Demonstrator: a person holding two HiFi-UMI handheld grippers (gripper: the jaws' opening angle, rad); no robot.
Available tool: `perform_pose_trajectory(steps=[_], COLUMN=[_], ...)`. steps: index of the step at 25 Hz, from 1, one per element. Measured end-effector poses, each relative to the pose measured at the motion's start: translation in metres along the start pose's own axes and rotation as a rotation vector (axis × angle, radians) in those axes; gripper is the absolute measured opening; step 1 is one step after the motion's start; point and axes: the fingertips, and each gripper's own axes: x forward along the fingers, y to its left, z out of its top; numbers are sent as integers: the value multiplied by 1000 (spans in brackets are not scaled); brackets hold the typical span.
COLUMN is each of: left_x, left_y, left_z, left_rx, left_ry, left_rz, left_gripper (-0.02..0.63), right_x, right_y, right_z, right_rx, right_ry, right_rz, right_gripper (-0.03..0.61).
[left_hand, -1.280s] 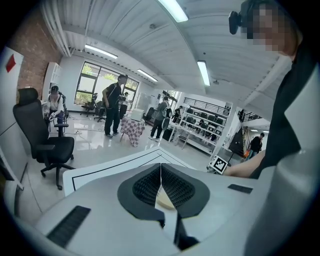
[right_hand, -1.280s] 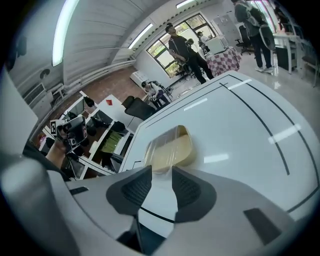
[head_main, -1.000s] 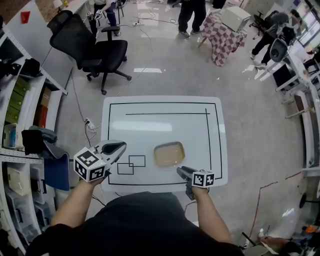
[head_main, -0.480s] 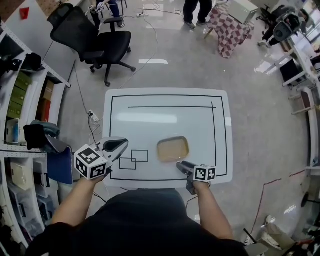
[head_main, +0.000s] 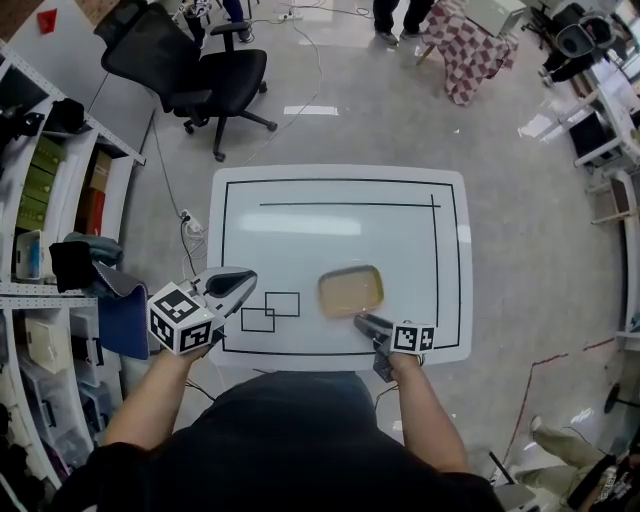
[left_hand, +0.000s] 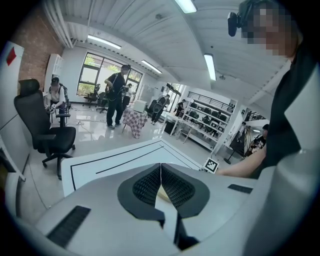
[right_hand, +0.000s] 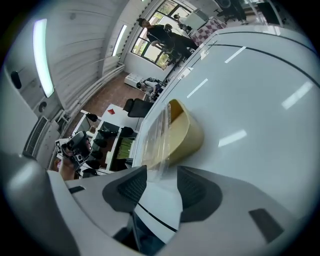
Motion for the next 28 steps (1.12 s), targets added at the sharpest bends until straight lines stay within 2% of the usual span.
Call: perform_pose_trajectory(steps=[15, 28], left_x=[-1, -5], left_y=[5, -3], left_z=[-4, -2], left_rx=[-14, -3], left_ry=[2, -10], left_rz=[13, -3], left_gripper=[21, 21], right_x=[5, -2], right_y=[5, 12], right_z=[-1, -5], right_rx=[12, 1], right_ry=[20, 11], right_rz=[37, 27], right_gripper=[124, 100])
